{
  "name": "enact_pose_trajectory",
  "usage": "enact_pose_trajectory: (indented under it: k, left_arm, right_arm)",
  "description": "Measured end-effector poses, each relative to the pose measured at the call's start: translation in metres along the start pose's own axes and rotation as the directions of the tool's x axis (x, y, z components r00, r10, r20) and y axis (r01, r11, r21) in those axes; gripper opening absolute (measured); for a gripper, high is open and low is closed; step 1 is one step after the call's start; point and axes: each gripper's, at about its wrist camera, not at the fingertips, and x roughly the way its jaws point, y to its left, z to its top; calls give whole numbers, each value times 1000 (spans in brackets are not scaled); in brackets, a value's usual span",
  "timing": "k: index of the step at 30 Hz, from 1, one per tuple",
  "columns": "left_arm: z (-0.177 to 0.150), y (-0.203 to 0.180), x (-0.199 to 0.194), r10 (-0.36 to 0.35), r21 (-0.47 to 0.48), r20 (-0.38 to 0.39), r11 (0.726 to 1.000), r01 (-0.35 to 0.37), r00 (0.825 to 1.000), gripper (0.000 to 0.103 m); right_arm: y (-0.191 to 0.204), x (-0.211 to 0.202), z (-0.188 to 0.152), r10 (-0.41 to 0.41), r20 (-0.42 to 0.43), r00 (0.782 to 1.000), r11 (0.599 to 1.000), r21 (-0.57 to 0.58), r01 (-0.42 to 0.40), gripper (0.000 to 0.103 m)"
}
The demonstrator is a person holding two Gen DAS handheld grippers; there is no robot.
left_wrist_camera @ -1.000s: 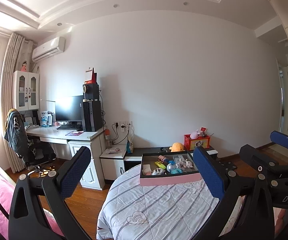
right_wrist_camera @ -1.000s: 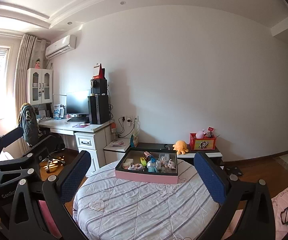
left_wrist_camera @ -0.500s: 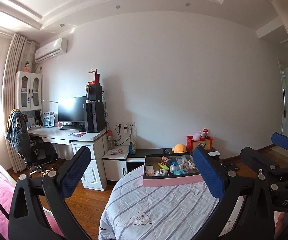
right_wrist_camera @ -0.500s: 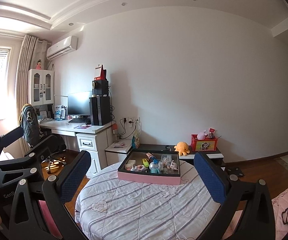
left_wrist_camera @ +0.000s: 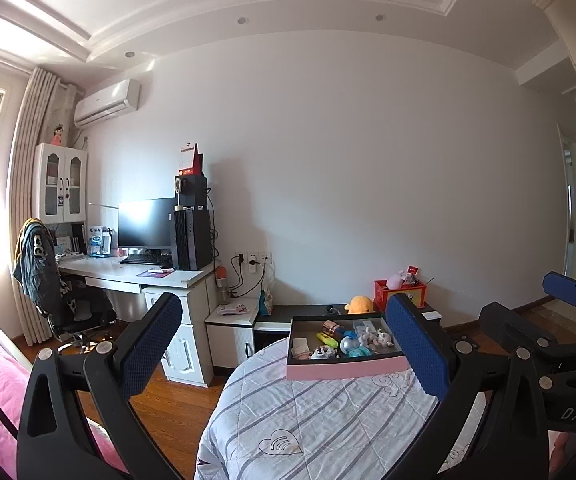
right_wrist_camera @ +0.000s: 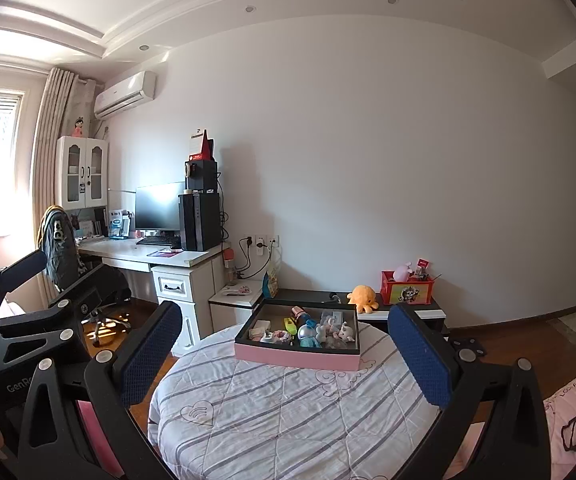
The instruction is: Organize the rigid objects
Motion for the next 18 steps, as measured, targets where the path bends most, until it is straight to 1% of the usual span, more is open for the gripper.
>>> enact_pose_trajectory:
  k: [18]
  left_arm:
    - [-3,-5,3,3,11,-3,1000,-3,1000,103]
  right_arm:
    - [1,4,-2,-3,-10,1000,1000,-4,3,103]
